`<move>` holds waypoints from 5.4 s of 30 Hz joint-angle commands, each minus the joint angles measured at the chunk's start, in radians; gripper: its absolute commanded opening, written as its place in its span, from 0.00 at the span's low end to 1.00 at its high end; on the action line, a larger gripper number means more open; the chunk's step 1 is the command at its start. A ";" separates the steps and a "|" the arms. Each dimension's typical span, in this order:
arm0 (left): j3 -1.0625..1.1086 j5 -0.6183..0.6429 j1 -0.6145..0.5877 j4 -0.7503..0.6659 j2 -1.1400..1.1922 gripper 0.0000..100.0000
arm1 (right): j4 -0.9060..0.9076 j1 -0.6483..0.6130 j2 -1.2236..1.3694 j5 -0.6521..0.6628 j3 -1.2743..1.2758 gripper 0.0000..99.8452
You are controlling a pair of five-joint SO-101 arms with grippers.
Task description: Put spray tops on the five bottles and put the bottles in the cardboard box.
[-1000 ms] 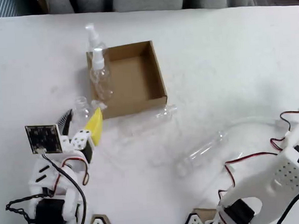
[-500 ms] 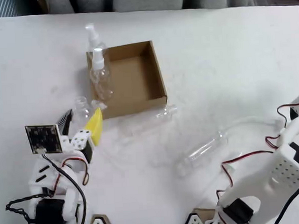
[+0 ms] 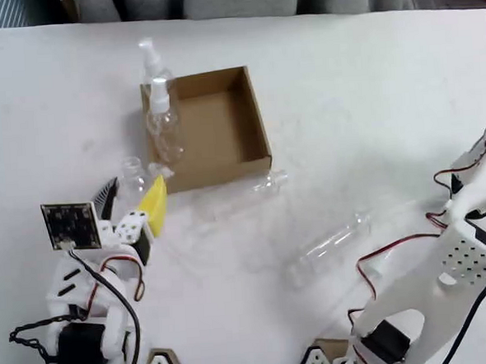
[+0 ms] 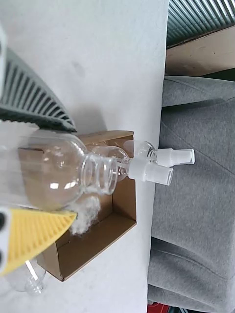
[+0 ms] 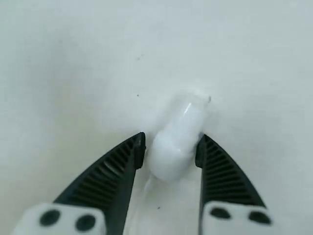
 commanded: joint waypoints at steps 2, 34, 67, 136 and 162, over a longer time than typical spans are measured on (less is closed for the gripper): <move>-0.003 0.009 -0.002 -0.008 -0.021 0.02 | -0.039 -0.025 0.012 -0.002 -0.032 0.14; -0.020 0.012 0.116 -0.129 -0.015 0.02 | 0.389 -0.251 -0.828 0.519 0.190 0.02; 0.167 0.201 0.562 -0.908 0.438 0.02 | -0.855 -0.690 -1.974 0.552 1.126 0.02; 0.279 0.064 0.444 -0.904 0.440 0.02 | -1.052 -1.273 -1.888 0.376 1.283 0.02; 0.279 0.064 0.443 -0.904 0.438 0.02 | -1.069 -1.282 -1.891 0.381 1.597 0.02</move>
